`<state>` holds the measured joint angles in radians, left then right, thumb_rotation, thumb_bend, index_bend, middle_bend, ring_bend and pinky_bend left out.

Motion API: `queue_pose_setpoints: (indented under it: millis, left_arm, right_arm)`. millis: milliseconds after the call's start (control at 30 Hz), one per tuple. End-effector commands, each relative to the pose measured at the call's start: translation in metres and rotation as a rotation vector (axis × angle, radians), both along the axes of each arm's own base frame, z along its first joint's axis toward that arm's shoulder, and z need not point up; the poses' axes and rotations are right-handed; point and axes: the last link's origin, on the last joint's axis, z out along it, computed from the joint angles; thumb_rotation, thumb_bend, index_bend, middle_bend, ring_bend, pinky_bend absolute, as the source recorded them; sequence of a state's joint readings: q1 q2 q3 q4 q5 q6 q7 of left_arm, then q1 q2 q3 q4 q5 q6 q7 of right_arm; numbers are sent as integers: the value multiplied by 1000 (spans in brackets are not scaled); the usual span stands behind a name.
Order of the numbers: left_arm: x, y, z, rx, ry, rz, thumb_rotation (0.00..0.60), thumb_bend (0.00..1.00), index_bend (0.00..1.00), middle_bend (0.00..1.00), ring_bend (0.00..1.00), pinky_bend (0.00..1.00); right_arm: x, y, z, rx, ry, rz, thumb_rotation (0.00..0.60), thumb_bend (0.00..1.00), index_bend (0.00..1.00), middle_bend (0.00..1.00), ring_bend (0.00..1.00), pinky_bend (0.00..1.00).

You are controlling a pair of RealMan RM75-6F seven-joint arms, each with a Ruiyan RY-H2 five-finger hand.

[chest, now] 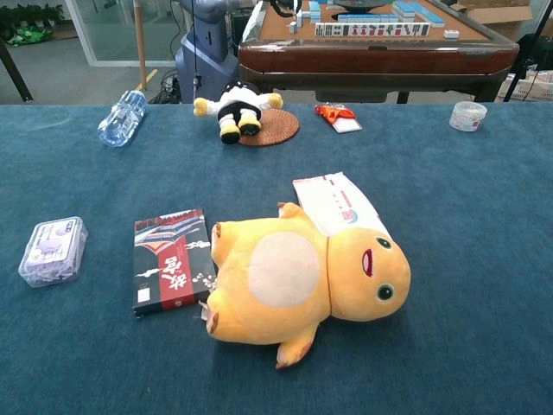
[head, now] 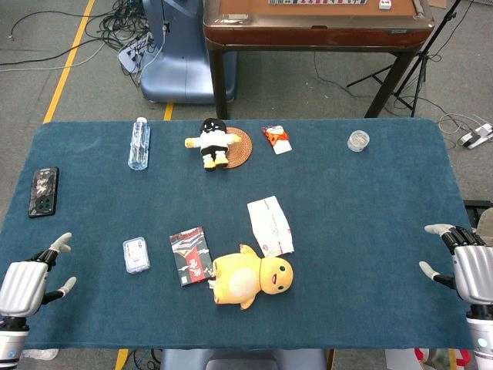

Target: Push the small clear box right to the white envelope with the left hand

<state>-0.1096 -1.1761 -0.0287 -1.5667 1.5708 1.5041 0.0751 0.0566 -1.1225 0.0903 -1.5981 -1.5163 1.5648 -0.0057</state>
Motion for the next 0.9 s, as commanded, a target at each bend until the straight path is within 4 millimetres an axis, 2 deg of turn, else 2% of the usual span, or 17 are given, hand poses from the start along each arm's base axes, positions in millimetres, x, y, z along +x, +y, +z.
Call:
queue_pose_setpoints:
  millis: [33, 333, 433, 533, 733, 833, 900]
  left_arm:
    - [2, 0, -3, -6, 12, -14, 600, 236, 111, 313, 469, 685]
    - [14, 4, -9, -34, -5, -47, 600, 212, 95, 274, 459, 685]
    - [17, 8, -17, -60, -21, -56, 600, 149, 53, 216, 424, 676]
    - [21, 14, -26, -88, -24, -72, 600, 90, 0, 134, 360, 623]
    - [29, 30, -42, -147, -38, -76, 600, 30, 0, 5, 168, 428]
    - [31, 37, -47, -165, -53, -70, 600, 6, 0, 0, 44, 271]
    - [32, 43, -50, -175, -54, -62, 600, 0, 0, 0, 3, 191]
  right_arm:
    - [2, 2, 0, -5, 10, 15, 600, 0, 357, 367, 292, 424]
    - [5, 0, 11, -26, 29, 18, 600, 0, 359, 369, 292, 424]
    - [4, -1, 10, -18, 34, 11, 600, 0, 359, 369, 292, 424]
    - [1, -2, 7, -9, 34, 0, 600, 0, 359, 369, 292, 424]
    - [-4, -8, 3, 1, 35, -16, 600, 0, 359, 369, 292, 424]
    - [-4, -12, 2, 7, 37, -17, 600, 0, 359, 369, 292, 424]
    - [-3, -15, 1, 9, 37, -16, 600, 0, 359, 369, 292, 424]
